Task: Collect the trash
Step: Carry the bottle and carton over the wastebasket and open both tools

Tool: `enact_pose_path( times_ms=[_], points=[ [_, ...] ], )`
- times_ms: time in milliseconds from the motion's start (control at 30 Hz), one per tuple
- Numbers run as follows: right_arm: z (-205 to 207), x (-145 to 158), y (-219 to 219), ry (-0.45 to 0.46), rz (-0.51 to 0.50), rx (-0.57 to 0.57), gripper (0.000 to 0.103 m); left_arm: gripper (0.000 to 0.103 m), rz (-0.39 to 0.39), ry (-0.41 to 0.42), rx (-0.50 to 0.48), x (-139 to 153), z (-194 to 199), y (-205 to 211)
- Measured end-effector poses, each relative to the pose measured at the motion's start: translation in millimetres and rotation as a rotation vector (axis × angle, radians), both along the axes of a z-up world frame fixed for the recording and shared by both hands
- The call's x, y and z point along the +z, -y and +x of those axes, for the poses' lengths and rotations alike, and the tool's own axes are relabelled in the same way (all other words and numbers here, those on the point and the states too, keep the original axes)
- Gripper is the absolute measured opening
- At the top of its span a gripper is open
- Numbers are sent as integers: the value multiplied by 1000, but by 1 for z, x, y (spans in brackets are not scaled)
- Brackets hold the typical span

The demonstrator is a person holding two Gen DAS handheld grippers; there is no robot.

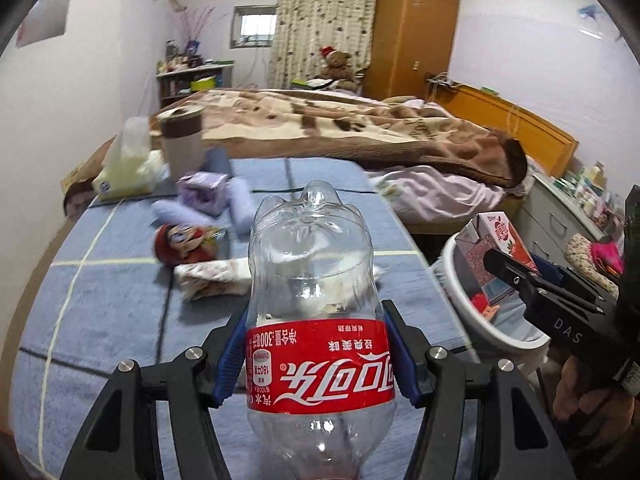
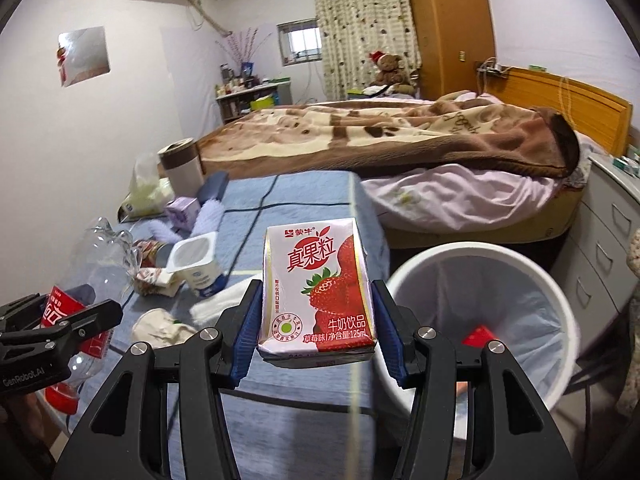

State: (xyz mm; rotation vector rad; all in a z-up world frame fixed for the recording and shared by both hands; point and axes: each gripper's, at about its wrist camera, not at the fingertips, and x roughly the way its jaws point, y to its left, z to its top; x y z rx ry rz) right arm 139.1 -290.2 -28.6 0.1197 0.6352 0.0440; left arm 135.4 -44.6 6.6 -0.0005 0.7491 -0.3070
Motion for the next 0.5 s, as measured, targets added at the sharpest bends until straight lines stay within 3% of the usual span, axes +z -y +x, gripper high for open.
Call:
enact_pose_path(
  times_ms=[500],
  points=[
    [-15, 4, 72, 11, 3, -159, 54, 63, -12, 36, -215, 13, 1, 109]
  ],
)
